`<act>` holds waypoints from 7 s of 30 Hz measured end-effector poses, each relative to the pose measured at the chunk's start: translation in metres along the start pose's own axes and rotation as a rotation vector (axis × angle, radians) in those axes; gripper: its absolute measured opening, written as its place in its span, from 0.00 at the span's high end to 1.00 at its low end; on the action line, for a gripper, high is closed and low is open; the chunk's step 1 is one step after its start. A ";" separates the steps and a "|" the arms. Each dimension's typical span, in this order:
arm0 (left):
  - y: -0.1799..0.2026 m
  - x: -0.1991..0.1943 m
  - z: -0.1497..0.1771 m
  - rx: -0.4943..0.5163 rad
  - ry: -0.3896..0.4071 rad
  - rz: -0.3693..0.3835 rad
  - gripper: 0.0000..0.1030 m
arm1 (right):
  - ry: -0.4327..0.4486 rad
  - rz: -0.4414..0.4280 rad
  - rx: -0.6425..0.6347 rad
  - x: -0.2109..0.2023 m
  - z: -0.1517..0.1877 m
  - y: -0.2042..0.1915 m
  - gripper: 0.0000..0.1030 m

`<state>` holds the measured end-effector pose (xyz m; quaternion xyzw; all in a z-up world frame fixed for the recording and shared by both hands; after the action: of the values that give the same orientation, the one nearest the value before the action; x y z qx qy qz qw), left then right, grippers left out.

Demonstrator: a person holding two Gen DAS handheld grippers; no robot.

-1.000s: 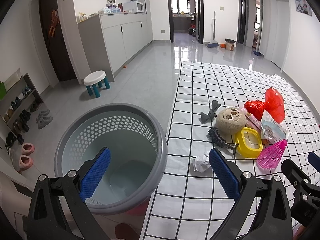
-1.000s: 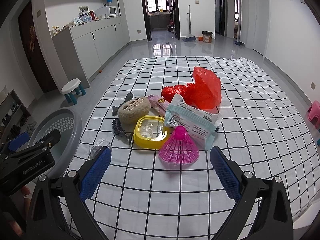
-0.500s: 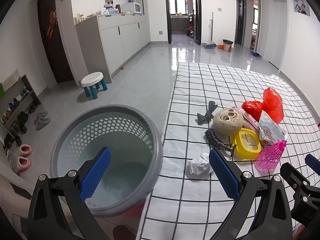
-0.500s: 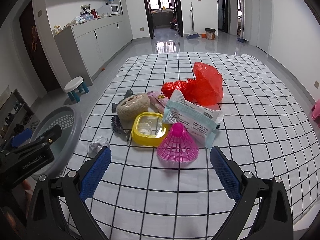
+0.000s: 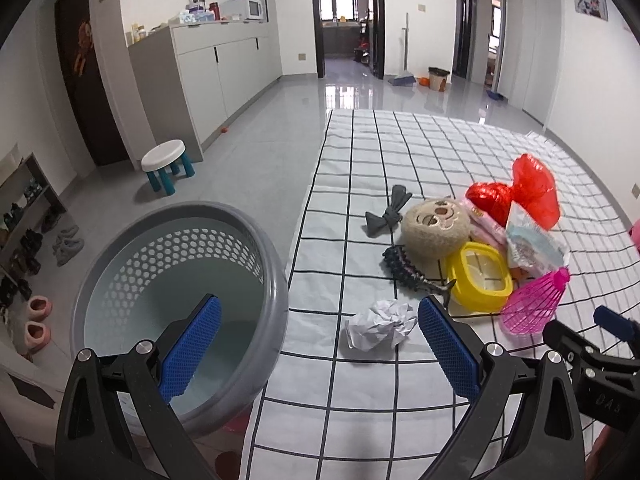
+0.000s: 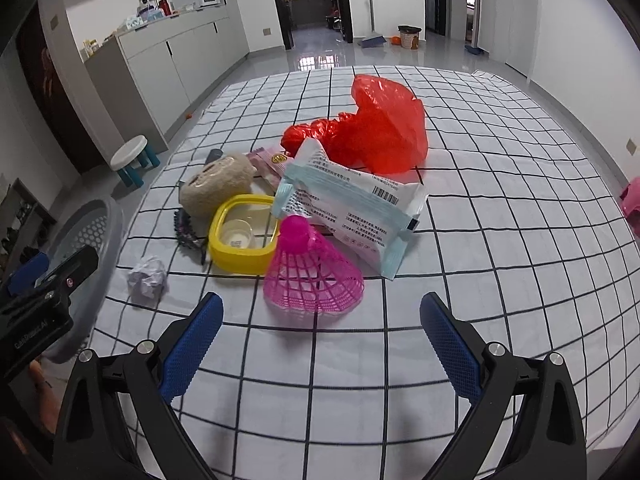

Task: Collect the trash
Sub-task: 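Grasp the pink shuttlecock with the right gripper and lift it, then grasp the yellow plastic container with the left gripper while the right gripper holds the shuttlecock, then carry both items over the grey basket and open both grippers to drop them, then move both tools back from the basket toward the mat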

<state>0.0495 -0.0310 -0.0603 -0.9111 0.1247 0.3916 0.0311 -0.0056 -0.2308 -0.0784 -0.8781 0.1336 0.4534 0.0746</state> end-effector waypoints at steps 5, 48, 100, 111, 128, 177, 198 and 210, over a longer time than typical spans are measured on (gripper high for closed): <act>-0.001 0.007 0.000 -0.008 -0.016 0.007 0.06 | -0.016 -0.021 0.005 0.015 -0.006 -0.004 0.09; 0.101 0.072 -0.008 0.141 -0.123 0.130 0.06 | 0.021 -0.099 0.176 -0.038 -0.016 0.067 0.56; -0.047 -0.043 -0.020 0.014 0.021 0.049 0.39 | 0.005 -0.306 -0.086 -0.055 -0.026 -0.100 0.56; -0.154 -0.037 0.004 -0.096 -0.019 -0.097 0.39 | -0.036 -0.413 -0.301 -0.045 -0.028 -0.221 0.56; -0.208 -0.028 0.021 -0.225 -0.046 -0.129 0.37 | -0.089 -0.423 -0.420 -0.003 -0.022 -0.285 0.52; -0.177 -0.048 0.010 -0.194 -0.034 -0.145 0.10 | 0.016 -0.428 -0.325 -0.039 -0.038 -0.232 0.32; -0.092 -0.062 -0.015 -0.110 0.010 -0.059 0.08 | 0.057 -0.336 -0.121 -0.052 -0.038 -0.108 0.32; -0.048 -0.064 -0.022 -0.051 0.019 -0.017 0.08 | 0.100 -0.280 -0.090 -0.070 -0.041 -0.062 0.32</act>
<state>0.0348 0.0253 -0.0011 -0.9163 0.1072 0.3857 0.0099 0.0062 -0.1707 0.0035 -0.9121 -0.0069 0.3997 0.0910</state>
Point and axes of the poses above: each gripper's, at about its wrist camera, not at the fingertips, and x roughly the way its jaws point, y to its right, z to its underside, the point moved 5 cm from there along x, roughly the way its jaws point, and after that the axes turned 8 degrees about z, right-handed, at the moved point
